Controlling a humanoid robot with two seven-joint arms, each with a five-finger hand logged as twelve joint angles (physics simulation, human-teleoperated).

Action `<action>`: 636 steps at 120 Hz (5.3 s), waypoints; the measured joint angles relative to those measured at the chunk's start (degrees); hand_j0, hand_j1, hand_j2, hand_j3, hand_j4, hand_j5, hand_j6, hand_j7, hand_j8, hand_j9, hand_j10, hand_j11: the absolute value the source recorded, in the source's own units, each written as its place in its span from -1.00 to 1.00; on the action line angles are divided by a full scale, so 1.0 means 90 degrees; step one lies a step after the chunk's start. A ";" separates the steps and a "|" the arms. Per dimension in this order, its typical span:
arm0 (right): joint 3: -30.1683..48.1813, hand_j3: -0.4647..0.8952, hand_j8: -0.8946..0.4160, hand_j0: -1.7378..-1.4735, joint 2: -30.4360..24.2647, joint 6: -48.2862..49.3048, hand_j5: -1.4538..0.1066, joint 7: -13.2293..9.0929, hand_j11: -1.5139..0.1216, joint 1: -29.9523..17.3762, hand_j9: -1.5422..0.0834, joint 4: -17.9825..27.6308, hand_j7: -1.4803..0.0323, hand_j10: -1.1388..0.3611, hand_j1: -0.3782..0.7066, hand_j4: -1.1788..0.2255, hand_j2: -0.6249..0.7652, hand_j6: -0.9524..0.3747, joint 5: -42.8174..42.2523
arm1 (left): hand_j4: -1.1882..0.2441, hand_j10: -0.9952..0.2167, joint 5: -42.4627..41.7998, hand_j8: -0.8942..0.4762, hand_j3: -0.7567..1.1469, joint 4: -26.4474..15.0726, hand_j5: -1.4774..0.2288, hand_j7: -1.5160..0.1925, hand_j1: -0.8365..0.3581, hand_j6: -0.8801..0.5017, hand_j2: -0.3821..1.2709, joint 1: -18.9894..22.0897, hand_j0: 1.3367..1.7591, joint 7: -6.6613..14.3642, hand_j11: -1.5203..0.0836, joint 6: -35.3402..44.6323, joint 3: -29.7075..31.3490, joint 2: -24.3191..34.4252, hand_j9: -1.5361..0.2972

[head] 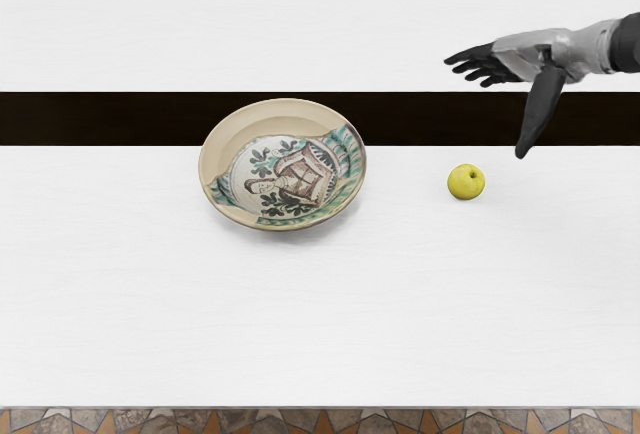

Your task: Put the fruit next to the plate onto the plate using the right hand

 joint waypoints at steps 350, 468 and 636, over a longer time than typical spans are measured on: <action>0.1245 -0.32 -0.32 -0.39 0.1619 -0.3996 0.06 -0.3514 0.09 -0.2566 0.13 0.1510 0.14 -0.11 0.07 0.01 -0.19 -0.28 -0.3771 | 0.32 0.24 0.0000 -0.05 -0.21 0.0000 0.36 0.40 0.49 -0.08 -0.48 0.0000 0.52 0.0000 0.50 0.0000 -0.0001 0.0000 0.33; 0.2190 -0.31 -0.25 -0.34 0.2626 -0.3980 -0.59 -0.3511 -0.57 -0.1813 -0.51 0.1200 -0.47 -0.21 -0.08 -0.47 0.07 -0.40 -0.3137 | 0.32 0.24 -0.0001 -0.05 -0.20 0.0000 0.36 0.40 0.49 -0.08 -0.48 0.0000 0.52 0.0000 0.50 0.0000 -0.0001 0.0000 0.33; 0.3738 -0.32 0.31 -0.40 -0.0696 -0.0027 0.79 -0.3511 0.78 -0.2365 0.83 0.1377 0.88 0.47 -0.86 0.62 -0.10 0.38 0.3938 | 0.32 0.24 0.0000 -0.05 -0.21 -0.0033 0.36 0.40 0.49 -0.08 -0.48 -0.0007 0.52 0.0000 0.50 0.0000 -0.0005 0.0000 0.33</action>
